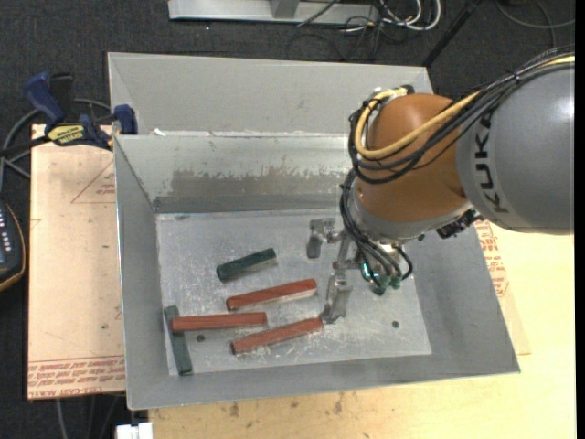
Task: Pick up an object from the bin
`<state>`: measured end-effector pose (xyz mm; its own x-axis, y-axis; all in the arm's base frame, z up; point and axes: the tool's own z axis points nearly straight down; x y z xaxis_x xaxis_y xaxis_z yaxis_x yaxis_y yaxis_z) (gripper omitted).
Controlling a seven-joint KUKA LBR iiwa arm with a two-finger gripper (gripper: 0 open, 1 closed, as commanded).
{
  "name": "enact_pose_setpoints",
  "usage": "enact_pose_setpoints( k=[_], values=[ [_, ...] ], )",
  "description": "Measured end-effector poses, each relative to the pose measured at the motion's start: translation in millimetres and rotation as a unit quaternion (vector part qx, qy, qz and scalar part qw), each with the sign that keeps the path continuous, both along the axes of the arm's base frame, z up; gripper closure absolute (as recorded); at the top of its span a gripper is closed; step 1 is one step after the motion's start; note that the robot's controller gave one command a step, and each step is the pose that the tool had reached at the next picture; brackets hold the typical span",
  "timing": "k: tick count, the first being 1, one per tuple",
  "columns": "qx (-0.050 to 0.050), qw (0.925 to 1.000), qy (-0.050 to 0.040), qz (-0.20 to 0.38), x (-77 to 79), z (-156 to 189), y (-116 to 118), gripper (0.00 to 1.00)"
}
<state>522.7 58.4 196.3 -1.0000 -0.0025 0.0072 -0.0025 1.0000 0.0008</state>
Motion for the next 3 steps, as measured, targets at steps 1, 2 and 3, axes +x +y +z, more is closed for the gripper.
enact_pose_setpoints(
  k=[1,2,3],
  values=[
    [-0.001,0.9985,-0.0073,0.054,14.0,56.8,-47.0,0.00],
    [0.000,0.9985,-0.0052,0.055,13.1,55.0,-44.8,1.00],
    [0.000,0.9984,-0.0051,0.055,13.1,54.9,-44.9,0.00]
  ],
)
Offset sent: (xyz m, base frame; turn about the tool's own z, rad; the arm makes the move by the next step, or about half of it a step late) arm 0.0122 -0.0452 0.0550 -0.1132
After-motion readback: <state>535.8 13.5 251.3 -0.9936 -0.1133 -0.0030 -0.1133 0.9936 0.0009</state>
